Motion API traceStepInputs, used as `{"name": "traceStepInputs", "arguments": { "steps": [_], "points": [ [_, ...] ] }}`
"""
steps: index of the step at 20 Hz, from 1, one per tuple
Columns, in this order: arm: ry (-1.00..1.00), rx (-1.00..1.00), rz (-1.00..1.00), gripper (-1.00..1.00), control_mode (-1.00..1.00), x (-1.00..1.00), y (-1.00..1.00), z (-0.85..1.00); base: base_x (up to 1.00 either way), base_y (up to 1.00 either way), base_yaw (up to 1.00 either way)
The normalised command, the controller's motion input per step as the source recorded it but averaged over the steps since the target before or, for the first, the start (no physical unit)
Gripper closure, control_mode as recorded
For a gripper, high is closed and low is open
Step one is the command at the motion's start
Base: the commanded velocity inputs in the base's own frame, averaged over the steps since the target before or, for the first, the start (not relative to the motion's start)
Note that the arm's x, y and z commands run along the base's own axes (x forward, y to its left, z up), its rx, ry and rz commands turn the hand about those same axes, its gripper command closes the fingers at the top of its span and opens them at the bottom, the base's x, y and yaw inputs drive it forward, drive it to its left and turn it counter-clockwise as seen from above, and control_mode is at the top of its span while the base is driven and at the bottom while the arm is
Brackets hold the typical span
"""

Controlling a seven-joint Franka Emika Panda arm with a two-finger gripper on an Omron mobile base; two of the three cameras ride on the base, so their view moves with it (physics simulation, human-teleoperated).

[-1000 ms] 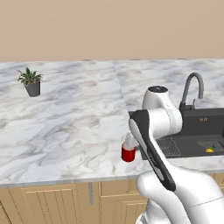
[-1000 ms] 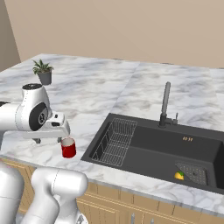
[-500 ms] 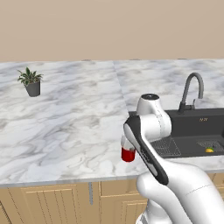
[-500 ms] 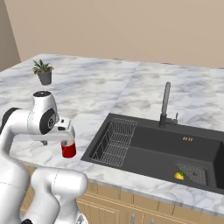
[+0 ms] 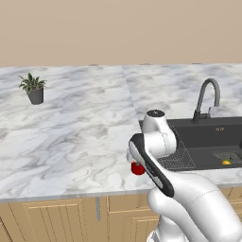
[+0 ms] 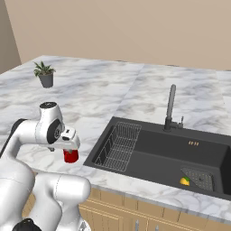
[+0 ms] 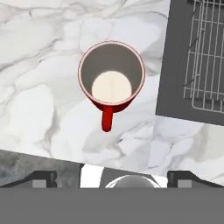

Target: Clear the mugs and bowl far away from the sink.

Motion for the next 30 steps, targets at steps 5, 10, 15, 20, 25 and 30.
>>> {"name": "traceStepInputs", "arguments": {
  "steps": [5, 10, 15, 20, 25, 30],
  "points": [
    [0.0, 0.0, -0.14, -1.0, -1.0, 0.2, 0.0, -0.31, 0.0, 0.0, 0.0],
    [0.0, 0.01, -0.12, -1.0, -1.0, 0.08, 0.01, -0.23, 0.0, 0.0, 0.0],
    [0.0, 0.04, -0.03, -1.0, -1.0, 0.07, 0.04, -0.22, 0.0, 0.0, 0.0],
    [0.0, 0.0, 0.0, -1.0, -1.0, 0.13, 0.01, -0.26, 0.0, 0.0, 0.0],
    [0.0, 0.0, 0.0, -1.0, -1.0, 0.23, 0.02, -0.22, 0.0, 0.0, 0.0],
    [0.0, 0.0, 0.0, -1.0, -1.0, 0.31, 0.07, -0.13, 0.0, 0.0, 0.0]
  ]
}}
